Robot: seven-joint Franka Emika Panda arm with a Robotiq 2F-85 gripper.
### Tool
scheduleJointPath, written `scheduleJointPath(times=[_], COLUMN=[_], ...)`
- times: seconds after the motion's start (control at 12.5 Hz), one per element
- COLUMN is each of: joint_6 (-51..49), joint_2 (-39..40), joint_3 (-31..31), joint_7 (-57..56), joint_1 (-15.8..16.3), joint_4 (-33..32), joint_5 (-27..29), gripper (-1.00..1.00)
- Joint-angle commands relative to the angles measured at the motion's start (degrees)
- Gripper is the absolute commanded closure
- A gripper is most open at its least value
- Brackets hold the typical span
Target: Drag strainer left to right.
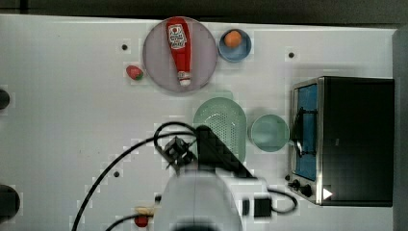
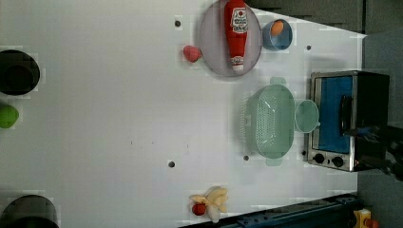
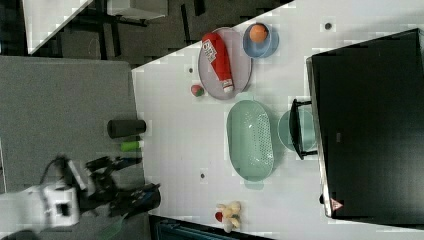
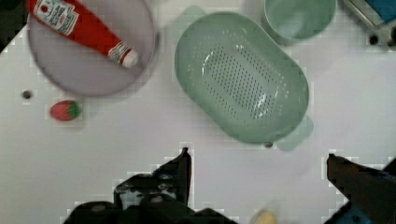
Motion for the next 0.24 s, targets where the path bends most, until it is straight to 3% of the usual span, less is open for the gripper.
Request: scheduleJointPath(times=[0.08,0.24], joint_6=[-5.5,-5.8], joint_2=[0.2,0.8], joint_3=[-1.9,-3.1], joint_7=[-4.6,-9.4], joint_1=[-0.8,-0.8], joint_4=[3.6,5.0], joint_5=[-0.9,-0.9], gripper=[-1.0,-1.0])
